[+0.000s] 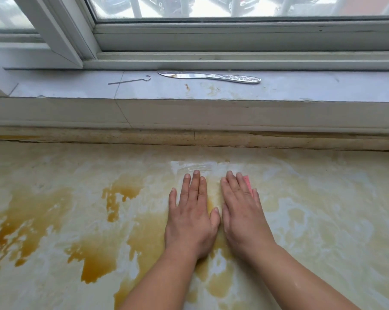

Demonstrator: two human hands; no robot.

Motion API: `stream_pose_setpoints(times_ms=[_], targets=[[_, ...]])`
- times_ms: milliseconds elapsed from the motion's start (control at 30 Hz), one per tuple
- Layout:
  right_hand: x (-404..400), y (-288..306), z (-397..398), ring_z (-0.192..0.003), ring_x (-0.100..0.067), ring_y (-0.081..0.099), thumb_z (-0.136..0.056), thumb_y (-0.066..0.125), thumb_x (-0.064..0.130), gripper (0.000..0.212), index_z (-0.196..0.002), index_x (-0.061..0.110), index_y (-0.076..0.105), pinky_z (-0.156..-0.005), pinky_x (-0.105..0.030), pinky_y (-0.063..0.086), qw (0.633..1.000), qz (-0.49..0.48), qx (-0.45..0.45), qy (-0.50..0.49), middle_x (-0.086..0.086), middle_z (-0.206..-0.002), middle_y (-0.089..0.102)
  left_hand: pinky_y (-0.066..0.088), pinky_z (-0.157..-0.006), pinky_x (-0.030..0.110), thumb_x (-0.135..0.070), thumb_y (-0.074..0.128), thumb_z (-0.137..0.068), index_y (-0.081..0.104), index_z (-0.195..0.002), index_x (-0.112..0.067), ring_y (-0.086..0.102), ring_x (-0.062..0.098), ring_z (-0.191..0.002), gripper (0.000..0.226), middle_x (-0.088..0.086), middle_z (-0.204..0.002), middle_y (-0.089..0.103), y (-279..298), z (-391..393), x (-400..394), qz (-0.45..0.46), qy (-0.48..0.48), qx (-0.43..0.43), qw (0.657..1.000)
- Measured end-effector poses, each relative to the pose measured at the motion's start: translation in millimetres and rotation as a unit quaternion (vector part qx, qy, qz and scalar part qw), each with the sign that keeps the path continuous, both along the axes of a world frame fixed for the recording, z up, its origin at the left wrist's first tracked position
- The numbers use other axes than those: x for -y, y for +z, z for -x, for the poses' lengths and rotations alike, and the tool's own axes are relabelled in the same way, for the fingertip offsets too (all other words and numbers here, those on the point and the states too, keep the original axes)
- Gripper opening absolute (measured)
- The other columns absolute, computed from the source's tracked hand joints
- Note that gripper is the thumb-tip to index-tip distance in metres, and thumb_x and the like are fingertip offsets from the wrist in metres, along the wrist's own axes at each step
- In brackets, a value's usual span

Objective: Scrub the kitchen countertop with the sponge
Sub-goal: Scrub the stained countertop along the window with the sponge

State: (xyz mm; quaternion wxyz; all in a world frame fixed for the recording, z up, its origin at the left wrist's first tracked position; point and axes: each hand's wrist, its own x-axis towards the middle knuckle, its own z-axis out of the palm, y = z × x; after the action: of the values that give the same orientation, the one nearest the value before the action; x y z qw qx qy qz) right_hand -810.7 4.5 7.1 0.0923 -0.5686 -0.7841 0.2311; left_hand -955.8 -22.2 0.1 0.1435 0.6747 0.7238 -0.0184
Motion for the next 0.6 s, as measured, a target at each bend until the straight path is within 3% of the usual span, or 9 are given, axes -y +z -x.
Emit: stream_pose_setpoints(times_ms=[233, 400, 500, 600], targets=[[-72, 13, 27, -0.158, -0.021, 0.000, -0.105, 0.038, 0.019, 0.056, -0.160, 0.019, 0.026, -0.125, -0.048, 0.010, 0.999, 0.001, 0.031, 0.022, 0.002, -0.170, 0.015, -0.011, -0.128, 0.050, -0.058, 0.000, -0.094, -0.023, -0.162, -0.021, -0.041, 0.013, -0.150, 0.081, -0.004, -0.166, -0.040, -1, 1, -1, 0.004, -0.002, -0.006, 1.000], [-10, 6, -7, -0.154, -0.008, -0.020, -0.107, 0.033, 0.026, 0.059, -0.164, 0.026, 0.014, -0.128, -0.042, 0.002, 0.999, 0.011, -0.001, 0.049, 0.013, -0.171, -0.004, -0.012, -0.128, 0.049, -0.058, -0.001, -0.093, -0.024, -0.162, -0.021, -0.042, 0.012, -0.149, 0.081, -0.005, -0.165, -0.042, -1, 2, -1, 0.006, -0.003, 0.001, 1.000], [39, 4, -31, -0.156, -0.009, -0.016, -0.106, 0.027, 0.034, 0.058, -0.163, 0.027, 0.016, -0.127, -0.039, 0.002, 0.998, 0.003, 0.018, 0.056, 0.015, -0.170, -0.002, -0.012, -0.127, 0.049, -0.058, -0.002, -0.093, -0.022, -0.163, -0.021, -0.041, 0.012, -0.150, 0.081, -0.006, -0.165, -0.041, -2, 2, -1, 0.006, -0.001, 0.007, 1.000], [30, 6, -27, -0.150, -0.002, -0.027, -0.109, 0.028, 0.032, 0.057, -0.163, 0.030, 0.011, -0.128, -0.038, -0.003, 0.999, 0.028, 0.021, 0.037, 0.021, -0.166, -0.014, -0.011, -0.128, 0.048, -0.059, -0.002, -0.092, -0.019, -0.163, -0.021, -0.037, 0.013, -0.152, 0.083, -0.005, -0.167, -0.037, 0, 3, -2, 0.005, 0.001, 0.010, 1.000]])
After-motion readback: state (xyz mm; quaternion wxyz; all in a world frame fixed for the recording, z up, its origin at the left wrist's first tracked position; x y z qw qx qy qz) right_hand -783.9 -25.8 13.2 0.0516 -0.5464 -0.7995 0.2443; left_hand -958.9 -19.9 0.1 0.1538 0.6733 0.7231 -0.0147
